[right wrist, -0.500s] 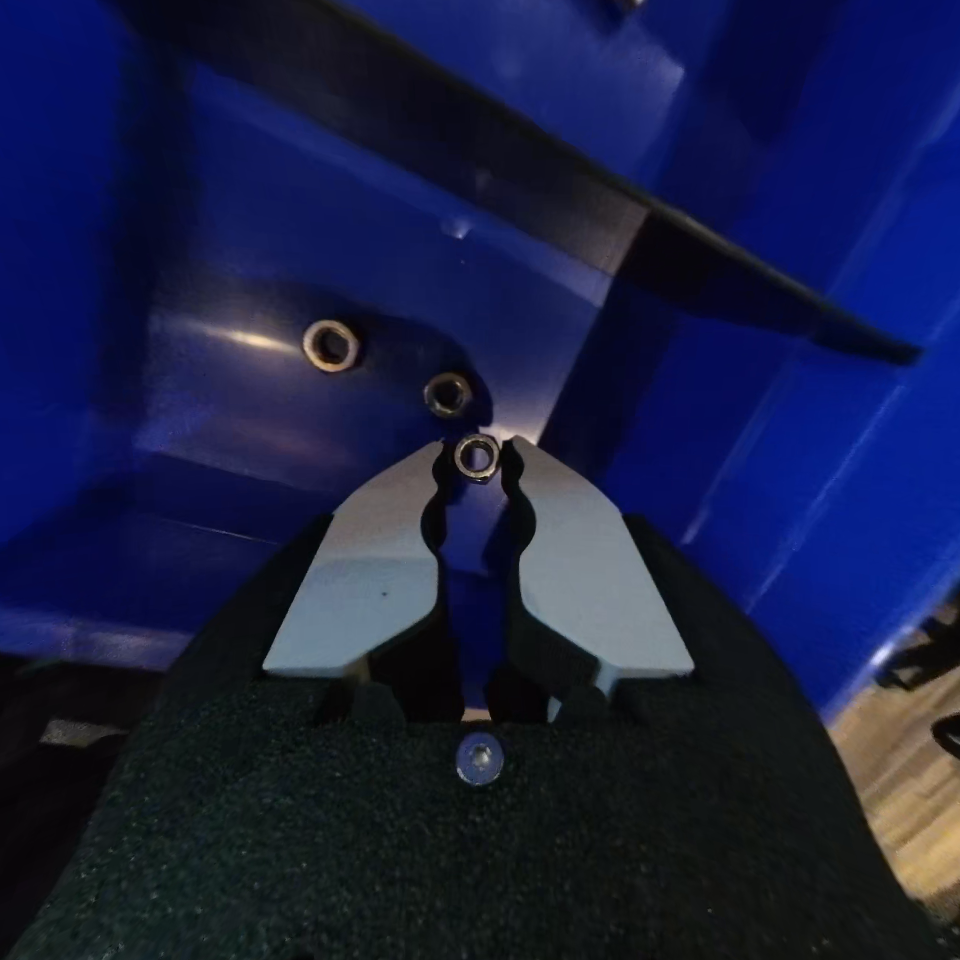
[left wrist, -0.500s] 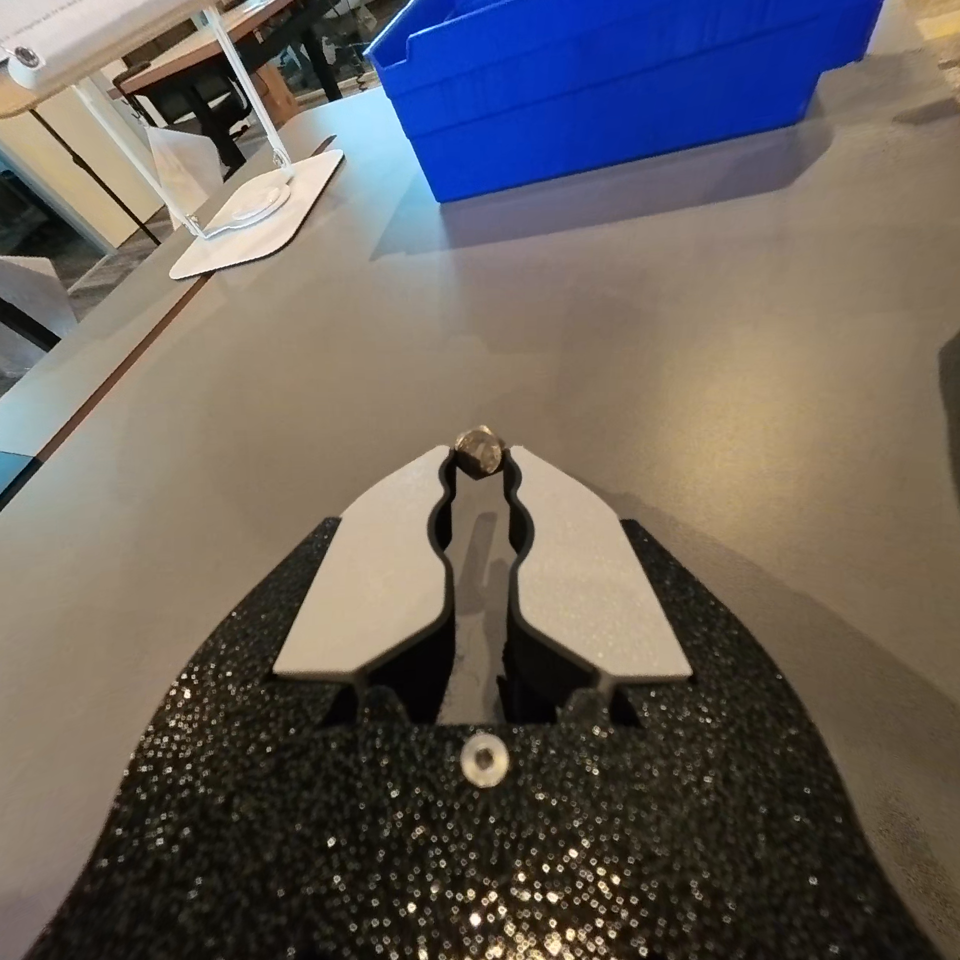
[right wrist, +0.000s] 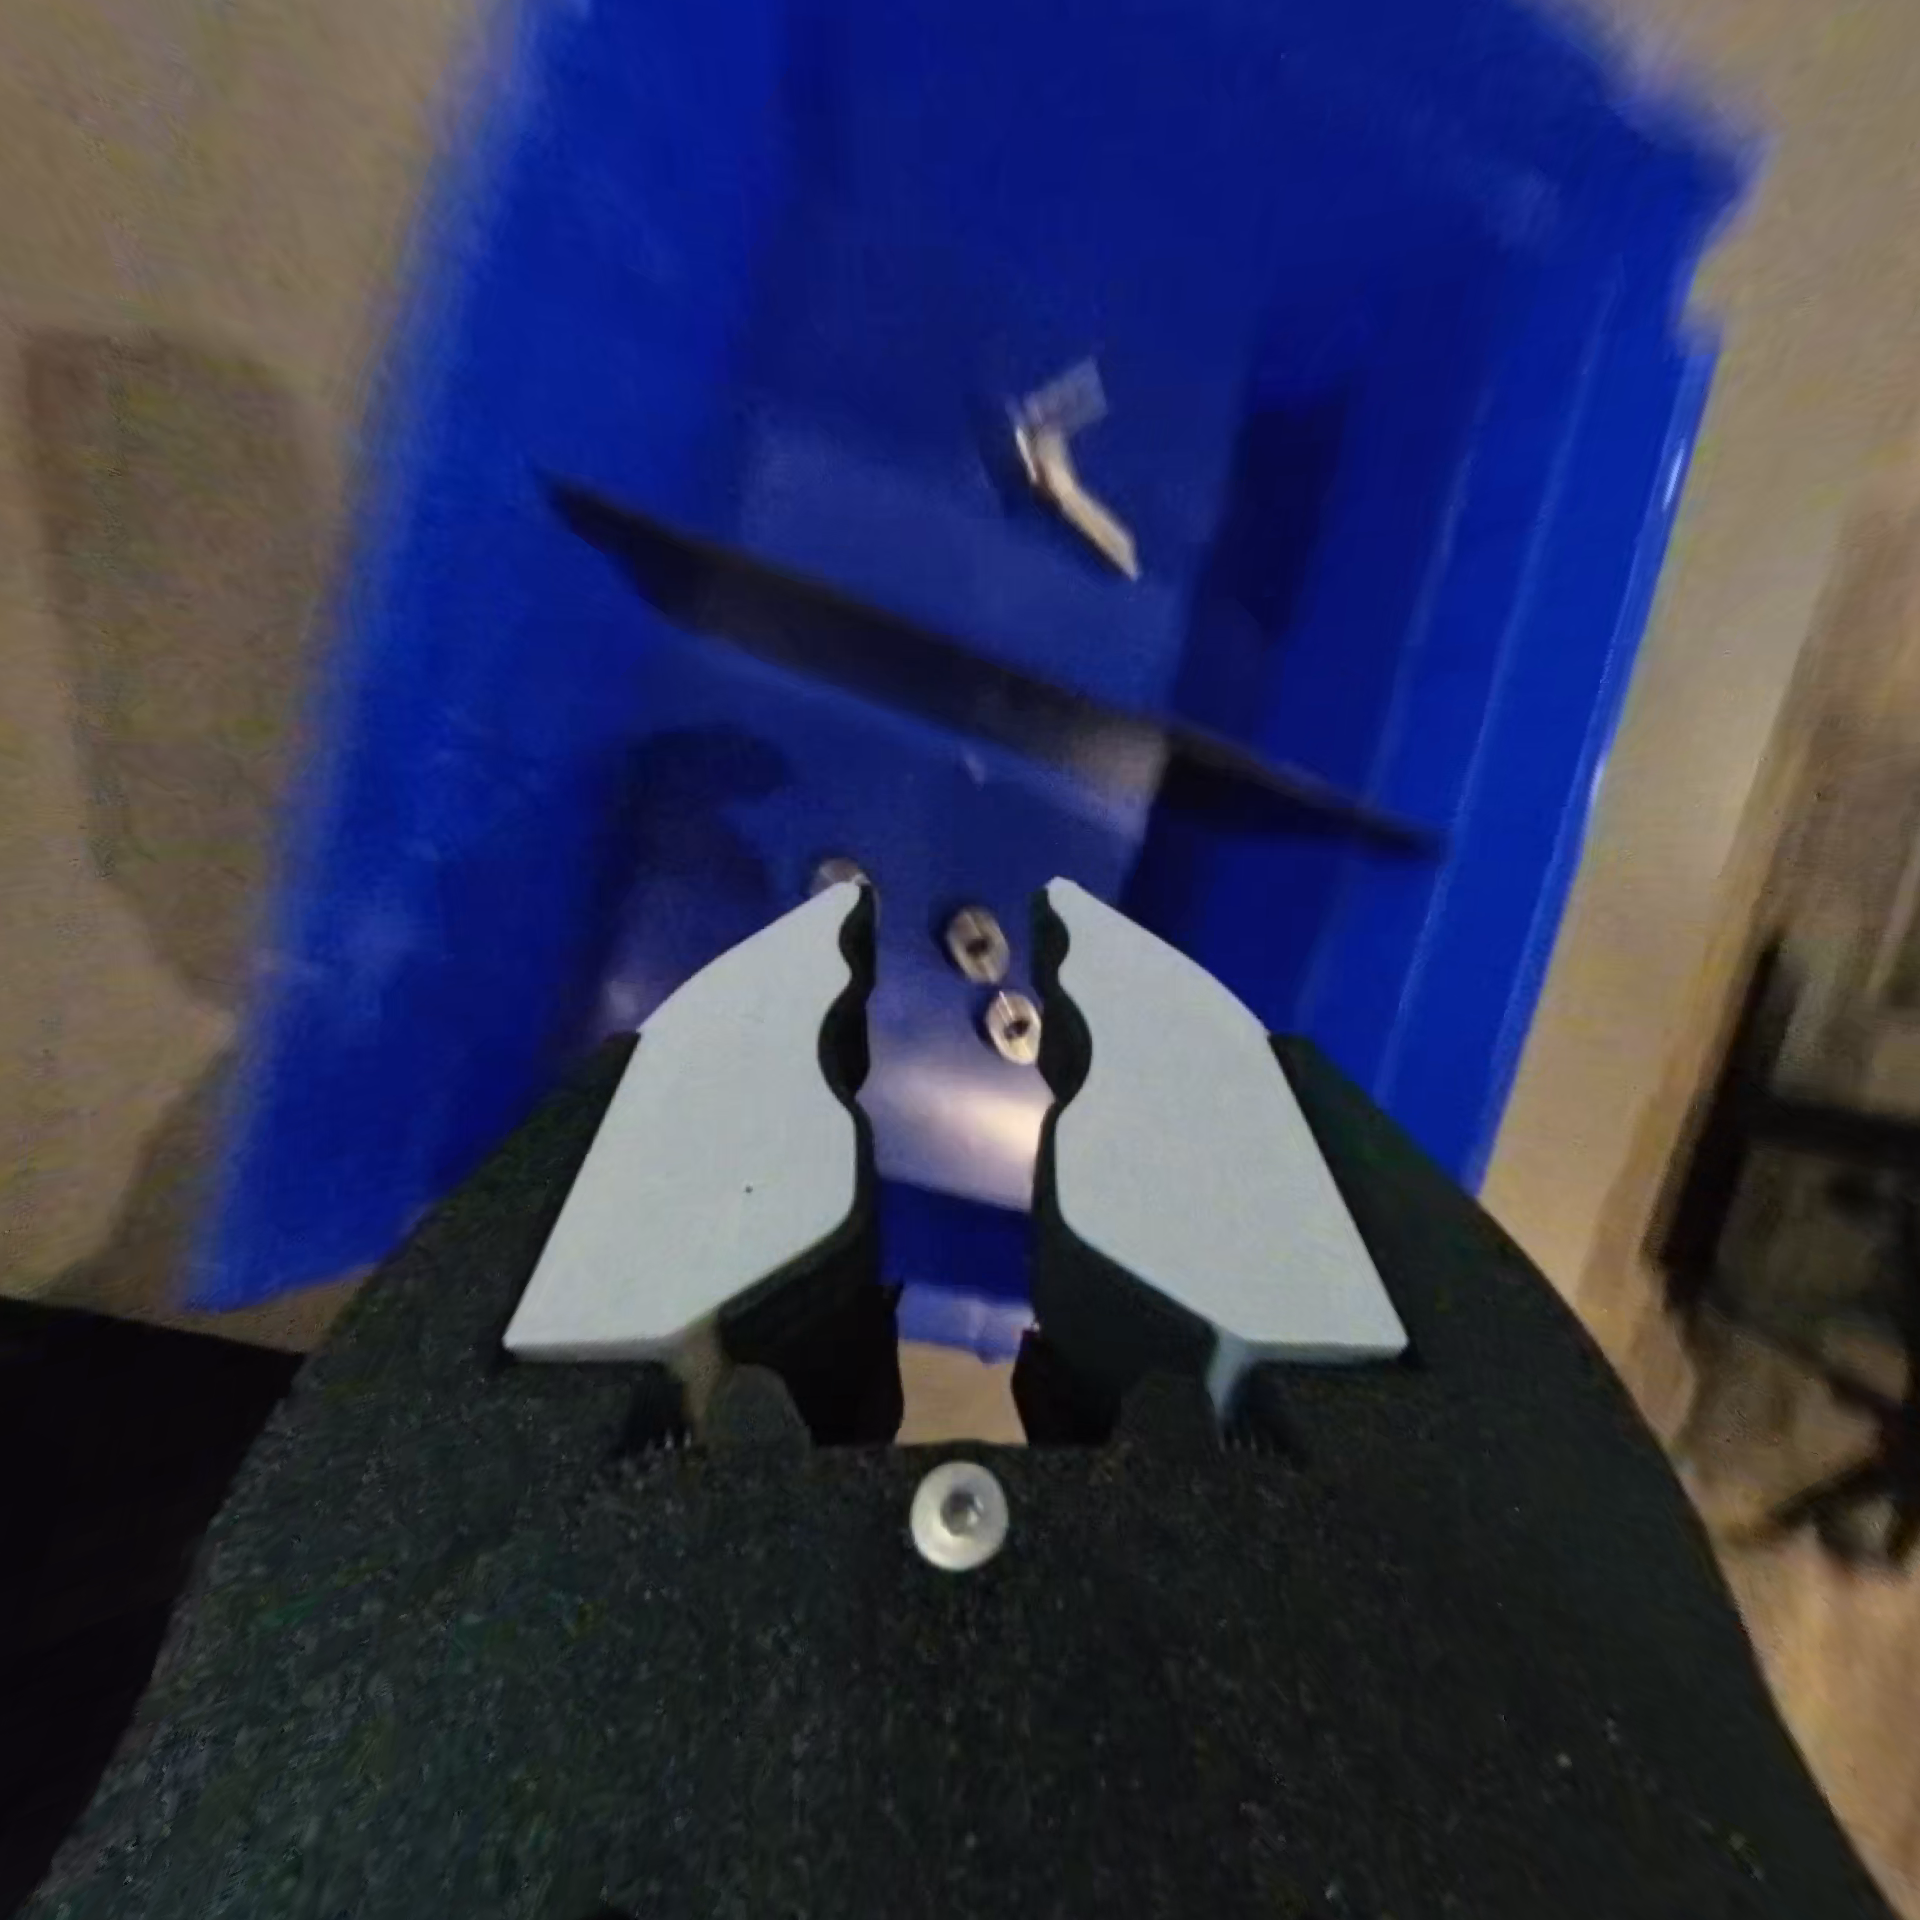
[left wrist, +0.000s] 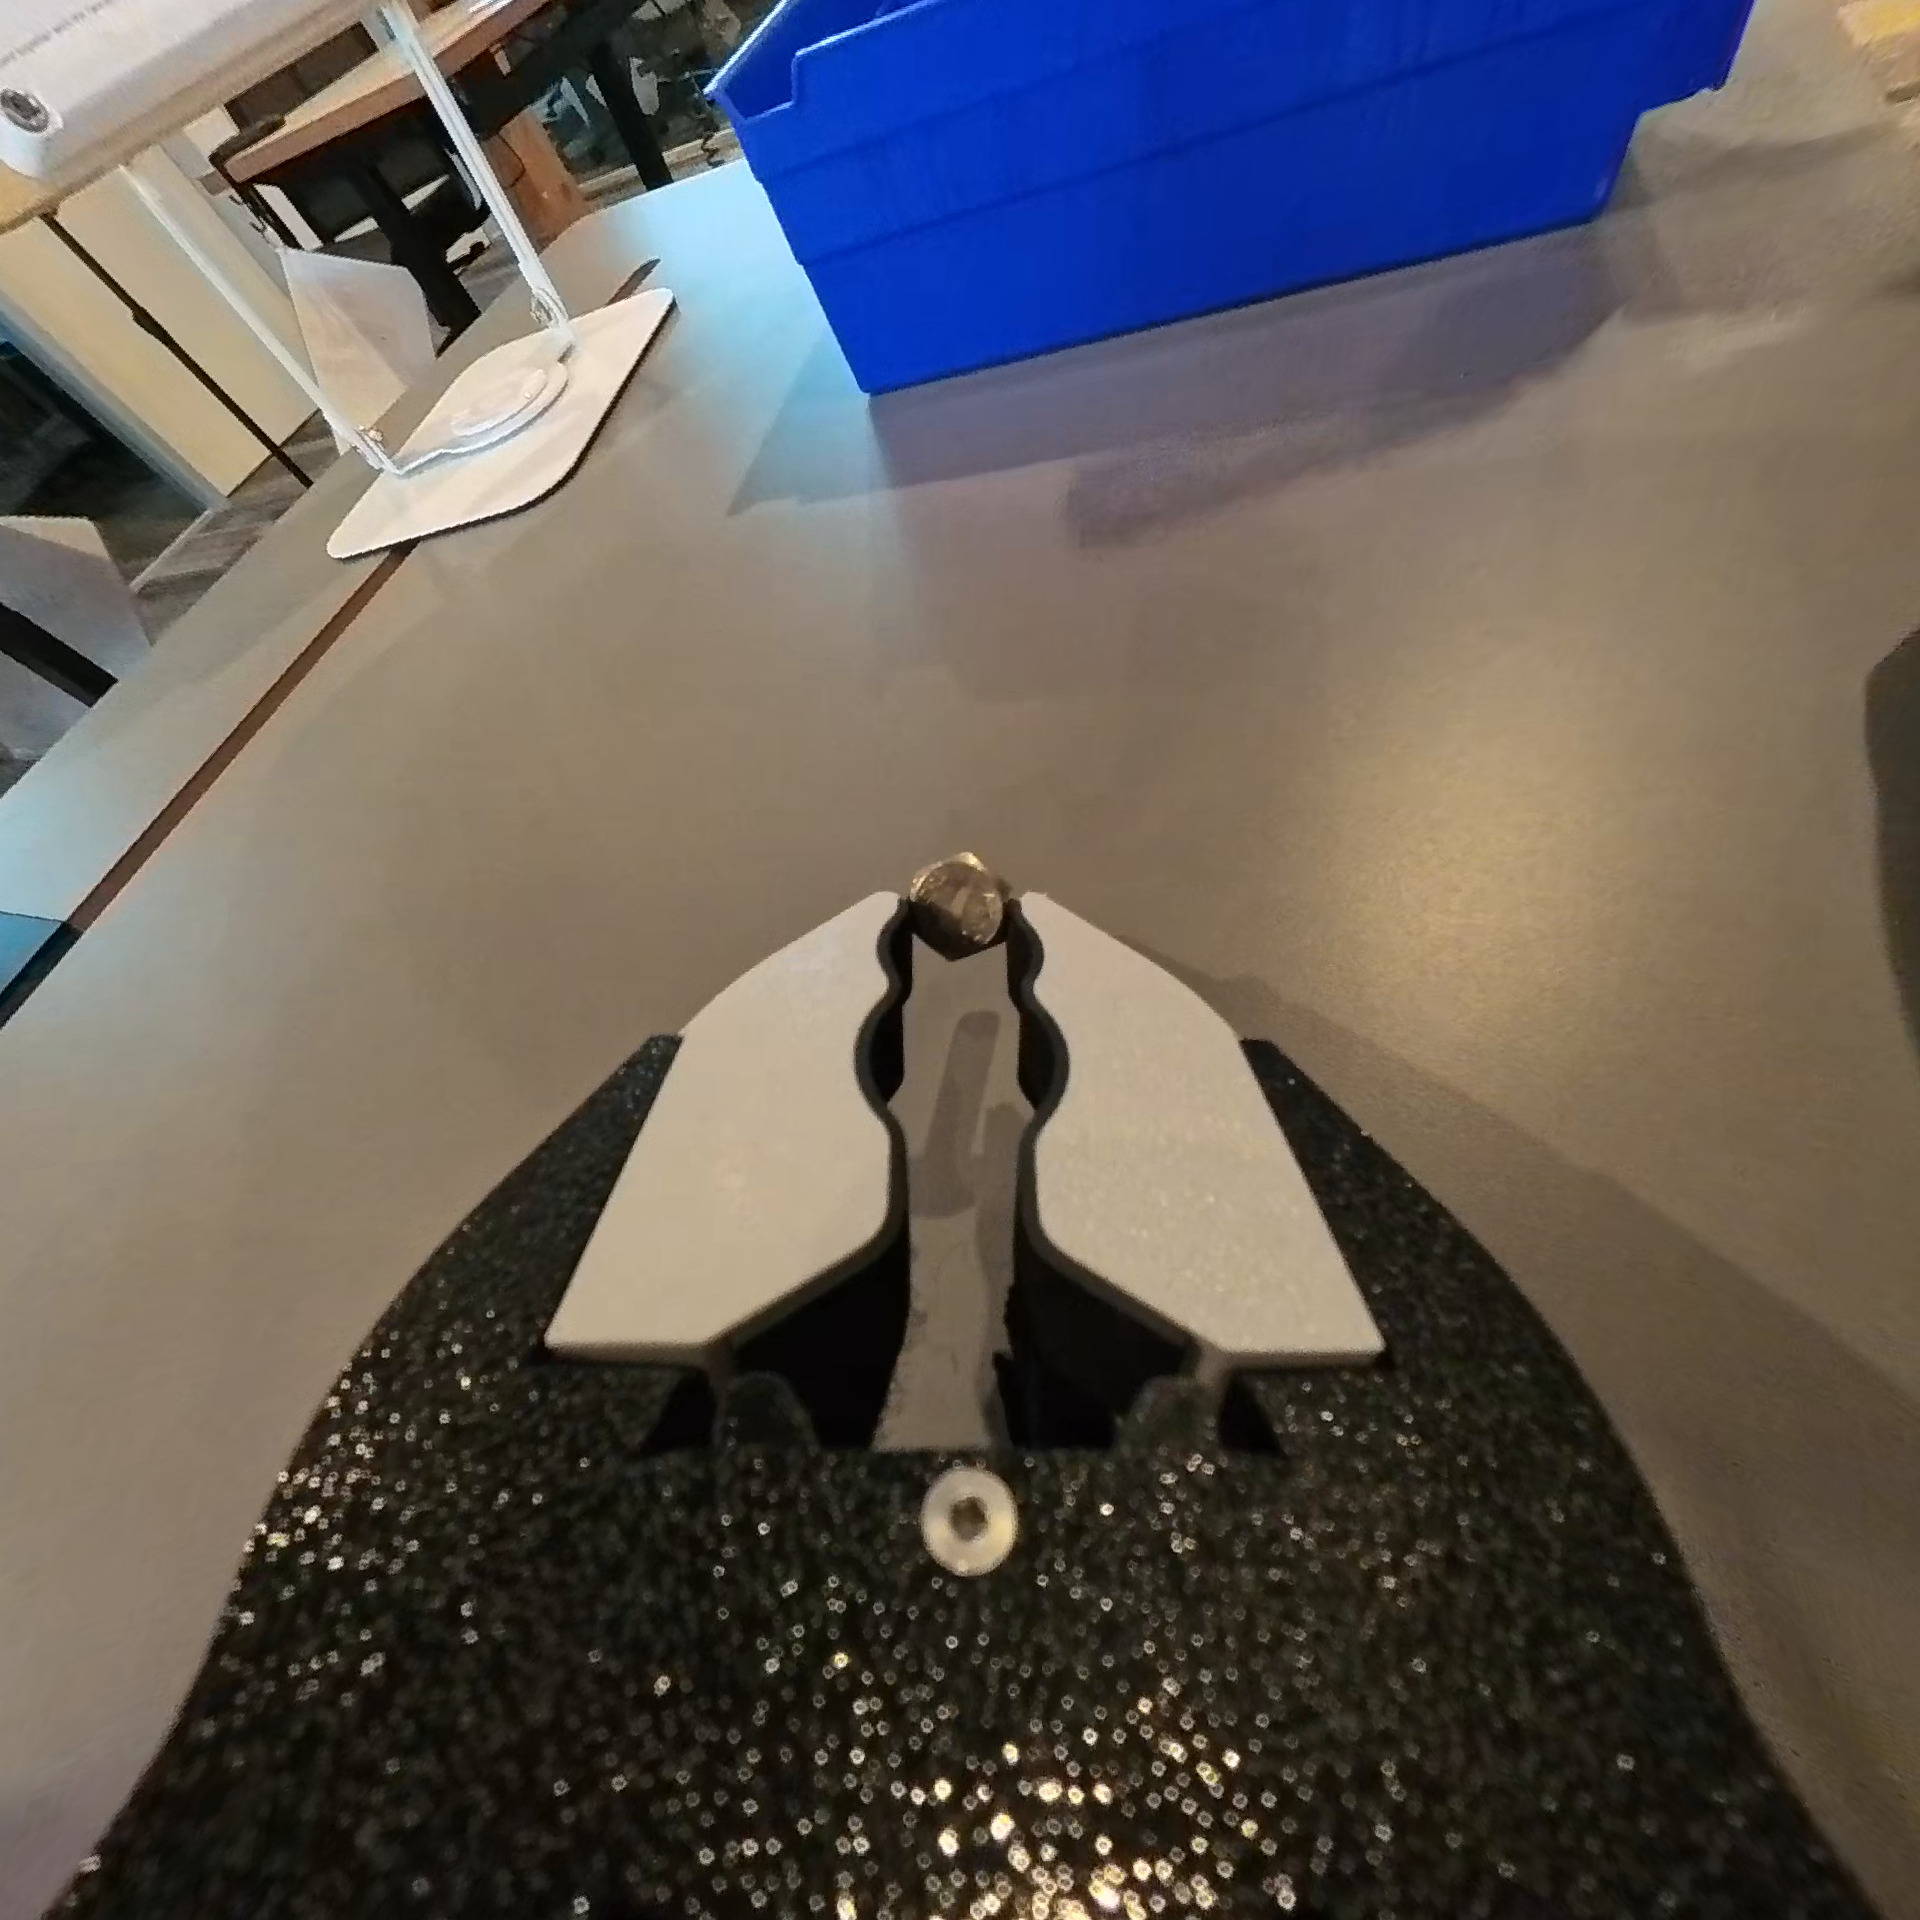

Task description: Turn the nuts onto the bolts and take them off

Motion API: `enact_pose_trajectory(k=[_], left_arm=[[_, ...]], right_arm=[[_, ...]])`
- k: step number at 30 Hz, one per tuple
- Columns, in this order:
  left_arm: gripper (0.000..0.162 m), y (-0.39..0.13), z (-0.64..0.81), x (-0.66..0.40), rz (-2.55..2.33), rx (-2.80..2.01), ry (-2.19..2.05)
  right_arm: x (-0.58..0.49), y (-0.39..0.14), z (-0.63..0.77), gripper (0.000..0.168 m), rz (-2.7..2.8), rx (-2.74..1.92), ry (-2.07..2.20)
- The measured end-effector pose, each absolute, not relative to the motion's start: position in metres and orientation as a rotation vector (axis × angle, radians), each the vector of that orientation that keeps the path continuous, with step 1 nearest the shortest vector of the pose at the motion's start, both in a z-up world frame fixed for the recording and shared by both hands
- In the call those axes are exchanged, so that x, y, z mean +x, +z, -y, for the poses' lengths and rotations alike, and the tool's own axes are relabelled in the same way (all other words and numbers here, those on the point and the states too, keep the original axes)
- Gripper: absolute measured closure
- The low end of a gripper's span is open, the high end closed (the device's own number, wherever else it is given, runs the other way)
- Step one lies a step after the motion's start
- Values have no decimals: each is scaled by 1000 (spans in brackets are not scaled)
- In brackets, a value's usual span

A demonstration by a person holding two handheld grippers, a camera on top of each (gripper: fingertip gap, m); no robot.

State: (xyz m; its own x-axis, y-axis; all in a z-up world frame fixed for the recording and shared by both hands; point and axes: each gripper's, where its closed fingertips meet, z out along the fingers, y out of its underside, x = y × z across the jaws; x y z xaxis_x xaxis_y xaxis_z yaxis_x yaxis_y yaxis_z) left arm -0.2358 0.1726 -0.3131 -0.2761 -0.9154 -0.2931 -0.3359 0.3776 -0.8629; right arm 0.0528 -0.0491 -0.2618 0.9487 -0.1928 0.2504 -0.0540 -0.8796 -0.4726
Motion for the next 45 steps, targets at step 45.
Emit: enact_pose_trajectory(k=[45], left_arm=[[162, -321, -160, -236, -1890, -1053, -863]], right_arm=[[89, -264, -21, 158, 335, -2909, -540]])
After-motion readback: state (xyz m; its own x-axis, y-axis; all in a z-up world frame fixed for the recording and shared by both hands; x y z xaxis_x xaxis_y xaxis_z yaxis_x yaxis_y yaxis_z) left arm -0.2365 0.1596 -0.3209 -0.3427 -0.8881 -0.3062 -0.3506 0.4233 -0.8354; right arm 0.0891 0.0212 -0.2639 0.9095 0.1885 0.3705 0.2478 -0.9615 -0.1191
